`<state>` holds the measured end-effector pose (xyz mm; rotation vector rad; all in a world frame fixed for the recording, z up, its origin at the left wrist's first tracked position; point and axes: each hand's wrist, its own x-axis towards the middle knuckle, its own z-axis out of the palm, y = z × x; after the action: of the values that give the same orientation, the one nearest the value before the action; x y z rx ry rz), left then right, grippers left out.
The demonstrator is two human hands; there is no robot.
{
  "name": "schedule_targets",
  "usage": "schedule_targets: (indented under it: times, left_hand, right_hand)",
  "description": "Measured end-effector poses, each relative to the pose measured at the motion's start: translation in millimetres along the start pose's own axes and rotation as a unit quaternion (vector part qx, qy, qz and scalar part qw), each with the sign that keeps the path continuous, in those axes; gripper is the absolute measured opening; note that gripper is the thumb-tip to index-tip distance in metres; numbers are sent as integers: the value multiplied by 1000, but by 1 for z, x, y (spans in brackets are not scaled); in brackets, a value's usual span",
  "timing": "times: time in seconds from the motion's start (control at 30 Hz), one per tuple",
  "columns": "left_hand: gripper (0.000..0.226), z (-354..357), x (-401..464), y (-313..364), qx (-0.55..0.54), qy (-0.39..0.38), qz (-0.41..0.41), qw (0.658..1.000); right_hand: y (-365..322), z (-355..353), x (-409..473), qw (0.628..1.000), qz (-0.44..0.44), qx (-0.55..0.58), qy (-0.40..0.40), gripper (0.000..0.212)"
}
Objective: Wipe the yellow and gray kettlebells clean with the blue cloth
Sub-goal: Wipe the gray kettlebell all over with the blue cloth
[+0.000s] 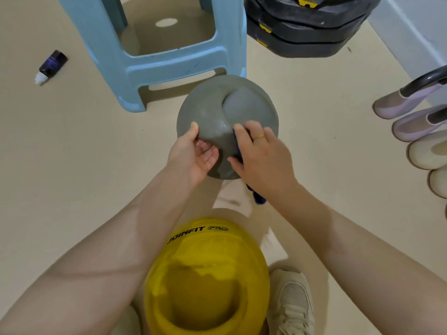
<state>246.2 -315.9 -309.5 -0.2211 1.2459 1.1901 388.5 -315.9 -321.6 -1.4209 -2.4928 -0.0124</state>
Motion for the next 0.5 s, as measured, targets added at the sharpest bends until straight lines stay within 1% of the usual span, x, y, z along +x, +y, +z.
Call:
schedule_targets:
  times: [0.07, 0.1, 0.13, 0.17, 0.2, 0.23, 0.27, 0.3, 0.33, 0.37, 0.4, 0.43, 0.47, 0.5]
  left_hand:
    - [32, -7, -2, -5, -55, 3, 4, 998]
    - [35, -12, -4, -7, -69, 1, -7, 998]
    - [39, -16, -7, -8, -55, -3, -25, 998]
    - [45, -19, -13, -7, -1, -7, -42, 999]
    - [49, -22, -20, -3, 93, -6, -44, 995]
    - [51, -25, -26, 4, 217, 3, -9, 976]
    - [49, -29, -30, 12, 351, 16, 74, 933]
    - [45, -31, -31, 23, 480, 29, 199, 854]
    - [35, -35, -29, 34, 578, 34, 333, 744]
    - [25, -36, -27, 41, 636, 17, 423, 645]
    - [30, -35, -23, 45, 685, -12, 458, 567]
    - [48, -34, -16, 44, 727, -43, 460, 508]
    - [64, -33, -9, 39, 756, -57, 450, 471]
    - [73, -30, -4, 31, 772, -45, 452, 445]
  right_hand:
    - [-2, 8, 3, 998, -7, -55, 18, 58]
    - [-2, 10, 9, 997, -5, -72, 24, 56]
    - [-1, 10, 16, 996, -10, -81, 34, 53]
    - [-2, 11, 22, 995, -25, -86, 42, 49]
    - [-3, 11, 28, 994, -47, -89, 44, 47]
    - [-4, 12, 31, 993, -66, -92, 35, 46]
    - [-5, 12, 32, 992, -77, -97, 20, 46]
    - [-4, 12, 32, 992, -80, -102, 5, 45]
    - [0, 12, 33, 993, -73, -97, -7, 46]
    - [5, 11, 35, 995, -61, -75, -16, 47]
    - [11, 9, 38, 998, -48, -43, -25, 48]
    - [17, 5, 42, 999, -34, -5, -28, 50]
    - [23, 2, 45, 999, -20, 31, -30, 53]
    - [27, 0, 46, 998, -4, 60, -32, 56]
